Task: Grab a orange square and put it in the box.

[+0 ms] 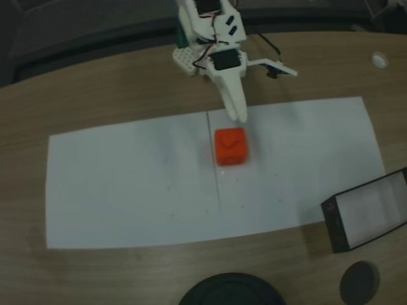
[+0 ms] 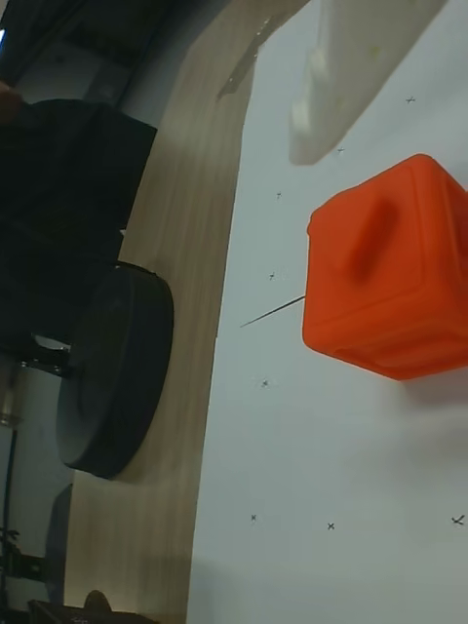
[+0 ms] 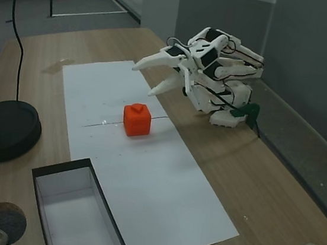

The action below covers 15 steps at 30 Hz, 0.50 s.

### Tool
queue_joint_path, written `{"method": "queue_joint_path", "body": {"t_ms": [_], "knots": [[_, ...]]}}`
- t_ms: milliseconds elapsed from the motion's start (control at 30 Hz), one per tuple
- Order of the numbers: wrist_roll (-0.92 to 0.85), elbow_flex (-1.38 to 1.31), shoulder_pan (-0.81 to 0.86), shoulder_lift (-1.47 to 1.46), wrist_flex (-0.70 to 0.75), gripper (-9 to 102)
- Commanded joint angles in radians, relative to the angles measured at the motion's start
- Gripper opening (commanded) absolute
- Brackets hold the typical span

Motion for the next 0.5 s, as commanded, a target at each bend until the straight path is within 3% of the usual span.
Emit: {"method": "queue_joint_path", "body": {"t_ms": [0, 167, 467], "knots": [[0.006, -0.17, 0.003, -0.202, -0.005, 34], [0.009, -0.36, 0.008, -0.584, 0.009, 34], [0.052, -0.672, 0.084, -1.083, 0.173, 34]]}}
